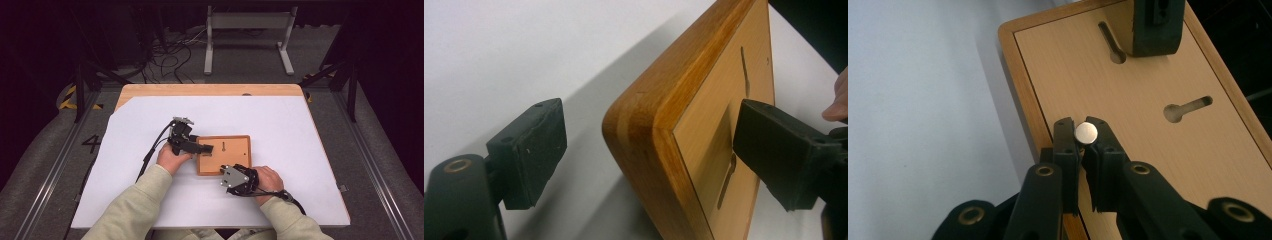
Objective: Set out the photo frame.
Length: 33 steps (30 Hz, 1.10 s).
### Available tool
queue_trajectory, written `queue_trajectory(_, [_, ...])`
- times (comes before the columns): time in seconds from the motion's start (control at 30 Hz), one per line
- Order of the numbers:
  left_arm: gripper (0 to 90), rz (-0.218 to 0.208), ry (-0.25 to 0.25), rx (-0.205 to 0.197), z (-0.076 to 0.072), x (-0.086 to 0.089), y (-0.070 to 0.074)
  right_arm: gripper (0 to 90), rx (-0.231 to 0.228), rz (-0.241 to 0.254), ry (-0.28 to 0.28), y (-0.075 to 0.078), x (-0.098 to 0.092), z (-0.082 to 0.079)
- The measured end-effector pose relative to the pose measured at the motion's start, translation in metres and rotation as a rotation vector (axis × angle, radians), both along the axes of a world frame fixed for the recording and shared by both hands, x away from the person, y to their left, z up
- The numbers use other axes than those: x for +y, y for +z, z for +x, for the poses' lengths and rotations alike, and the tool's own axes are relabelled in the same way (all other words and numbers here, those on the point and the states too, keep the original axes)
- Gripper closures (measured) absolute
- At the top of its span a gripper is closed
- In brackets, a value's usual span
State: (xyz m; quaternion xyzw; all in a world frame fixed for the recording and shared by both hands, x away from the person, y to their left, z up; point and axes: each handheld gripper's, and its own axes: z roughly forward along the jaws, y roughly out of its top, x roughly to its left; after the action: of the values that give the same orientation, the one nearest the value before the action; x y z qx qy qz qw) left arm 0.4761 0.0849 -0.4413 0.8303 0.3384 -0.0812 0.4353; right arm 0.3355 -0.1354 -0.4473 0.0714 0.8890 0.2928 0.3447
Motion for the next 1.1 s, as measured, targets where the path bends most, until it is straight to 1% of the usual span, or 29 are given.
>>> queue_trajectory(0.07, [14.2, 0.007, -0.016, -0.008, -0.001, -0.004, 0.000, 84.2, -0.006, 0.001, -0.003, 0.000, 0.000, -0.001])
queue_trajectory(0.17, [14.3, 0.007, -0.036, -0.005, -0.001, -0.007, -0.001, 84.3, -0.014, 0.001, -0.006, -0.001, 0.000, -0.002])
queue_trajectory(0.27, [15.7, -0.001, -0.046, 0.000, -0.001, -0.009, -0.001, 84.2, -0.022, 0.001, -0.005, -0.002, 0.000, -0.003])
queue_trajectory(0.33, [18.0, -0.003, -0.057, -0.008, -0.002, -0.010, -0.001, 84.2, -0.023, 0.003, -0.006, -0.002, 0.000, -0.003])
queue_trajectory(0.4, [23.0, 0.000, -0.074, -0.027, -0.004, -0.011, 0.001, 84.1, -0.022, 0.007, -0.011, -0.002, 0.000, -0.003])
queue_trajectory(0.43, [26.8, 0.009, -0.077, -0.045, -0.006, -0.013, 0.002, 84.1, -0.018, 0.010, -0.019, -0.002, 0.000, -0.002])
queue_trajectory(0.53, [28.0, 0.000, -0.082, -0.037, -0.005, -0.012, 0.002, 84.0, -0.016, 0.008, -0.015, -0.002, 0.000, -0.002])
queue_trajectory(0.57, [29.2, -0.018, -0.081, -0.021, -0.004, -0.010, 0.002, 83.9, -0.015, 0.009, -0.015, -0.002, 0.000, -0.002])
queue_trajectory(0.6, [30.7, -0.026, -0.083, -0.013, -0.003, -0.009, 0.002, 83.7, -0.012, 0.011, -0.017, -0.002, 0.000, -0.002])
queue_trajectory(0.63, [31.8, -0.033, -0.086, -0.008, -0.002, -0.008, 0.002, 82.4, -0.007, 0.011, -0.016, -0.001, 0.000, -0.002])
queue_trajectory(0.7, [32.8, -0.033, -0.086, -0.004, -0.002, -0.008, 0.002, 76.7, 0.013, 0.009, -0.005, 0.000, 0.000, -0.001])
queue_trajectory(0.77, [33.6, -0.041, -0.094, -0.007, -0.002, -0.007, 0.003, 71.7, 0.022, 0.000, 0.016, 0.001, 0.001, -0.002])
queue_trajectory(0.8, [34.9, -0.045, -0.097, -0.008, -0.002, -0.006, 0.004, 68.3, 0.031, 0.004, 0.034, 0.002, 0.000, -0.002])
queue_trajectory(0.87, [37.4, -0.061, -0.100, -0.014, -0.003, -0.005, 0.006, 62.1, 0.049, 0.042, 0.061, 0.008, -0.001, -0.005])
queue_trajectory(0.9, [38.3, -0.057, -0.107, -0.032, -0.004, -0.004, 0.008, 59.2, 0.052, 0.053, 0.068, 0.011, -0.002, -0.006])
queue_trajectory(0.93, [39.3, -0.061, -0.110, -0.034, -0.005, -0.004, 0.009, 57.0, 0.056, 0.077, 0.086, 0.016, -0.005, -0.007])
queue_trajectory(0.97, [39.9, -0.059, -0.117, -0.050, -0.007, -0.004, 0.011, 56.1, 0.059, 0.092, 0.089, 0.018, -0.006, -0.008])
queue_trajectory(1.0, [40.6, -0.059, -0.117, -0.050, -0.007, -0.004, 0.011, 56.1, 0.059, 0.092, 0.089, 0.018, -0.006, -0.008])
queue_trajectory(1.07, [41.3, -0.050, -0.128, -0.078, -0.010, -0.004, 0.015, 53.9, 0.083, 0.150, 0.099, 0.028, -0.013, -0.010])
queue_trajectory(1.1, [42.0, -0.045, -0.137, -0.097, -0.013, -0.004, 0.017, 53.8, 0.089, 0.168, 0.099, 0.031, -0.016, -0.011])
